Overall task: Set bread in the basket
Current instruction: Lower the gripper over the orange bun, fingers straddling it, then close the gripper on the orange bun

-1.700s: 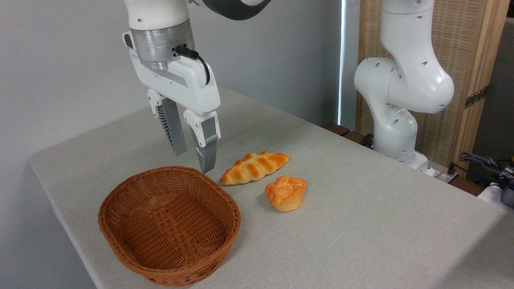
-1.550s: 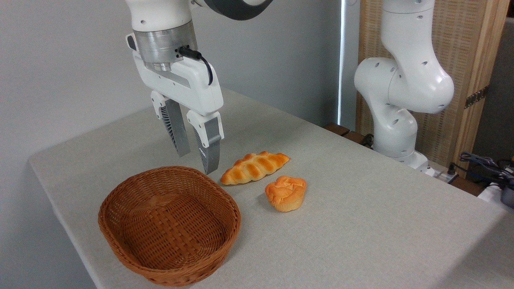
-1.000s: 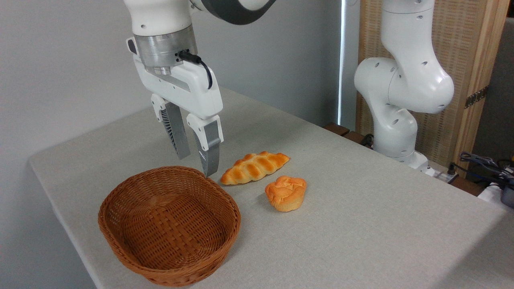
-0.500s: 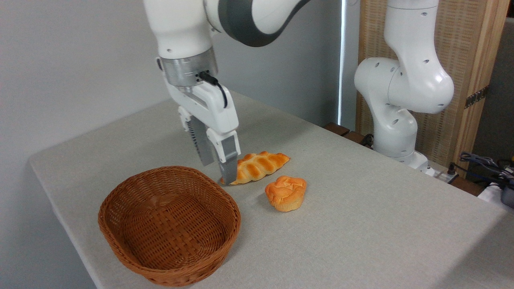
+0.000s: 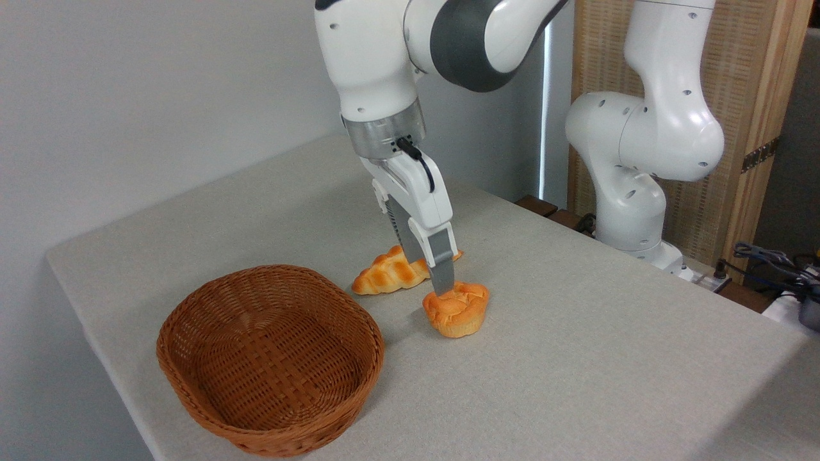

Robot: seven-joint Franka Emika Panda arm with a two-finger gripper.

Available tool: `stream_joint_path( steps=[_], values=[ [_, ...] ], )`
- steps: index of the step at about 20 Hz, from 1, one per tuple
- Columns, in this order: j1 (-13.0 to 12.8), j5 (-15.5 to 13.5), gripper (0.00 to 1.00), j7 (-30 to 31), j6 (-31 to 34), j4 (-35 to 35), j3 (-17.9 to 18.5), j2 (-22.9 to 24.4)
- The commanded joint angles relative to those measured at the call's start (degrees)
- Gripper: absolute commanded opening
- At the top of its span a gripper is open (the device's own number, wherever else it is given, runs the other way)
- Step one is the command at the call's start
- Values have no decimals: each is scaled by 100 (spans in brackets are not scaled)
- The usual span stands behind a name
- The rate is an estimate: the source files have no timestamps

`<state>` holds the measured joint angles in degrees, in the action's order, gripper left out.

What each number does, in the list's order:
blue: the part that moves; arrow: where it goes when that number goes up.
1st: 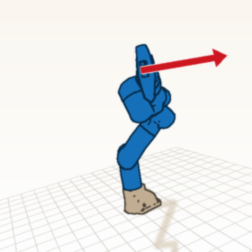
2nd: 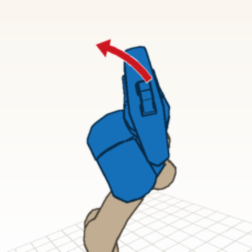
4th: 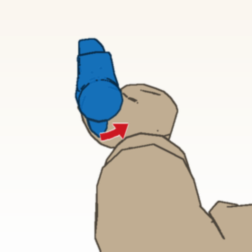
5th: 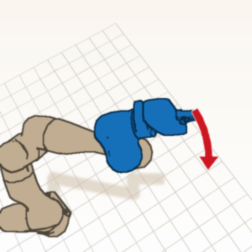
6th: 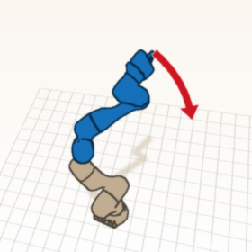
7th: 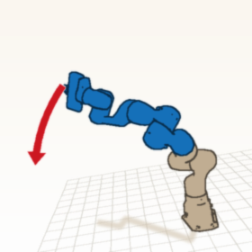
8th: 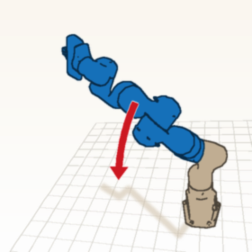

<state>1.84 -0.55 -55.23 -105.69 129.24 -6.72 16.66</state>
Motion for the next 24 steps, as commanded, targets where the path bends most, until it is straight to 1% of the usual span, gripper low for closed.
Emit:
stream_joint_path(
  steps=[1, 3, 5, 17, 21, 24],
  values=[
    [-183, 537, 100, -84, -180, 295, 100, 92],
    [-193, 573, 100, -84, -206, 339, 118, 66],
    [-193, 582, 100, -84, -285, 339, 214, 57],
    [-193, 591, 100, -84, -329, 480, 267, 31],
    [-202, 591, 100, -84, -645, 585, 267, -40],
    [-228, 591, 100, -84, -1040, 656, 267, -154]
  ],
)
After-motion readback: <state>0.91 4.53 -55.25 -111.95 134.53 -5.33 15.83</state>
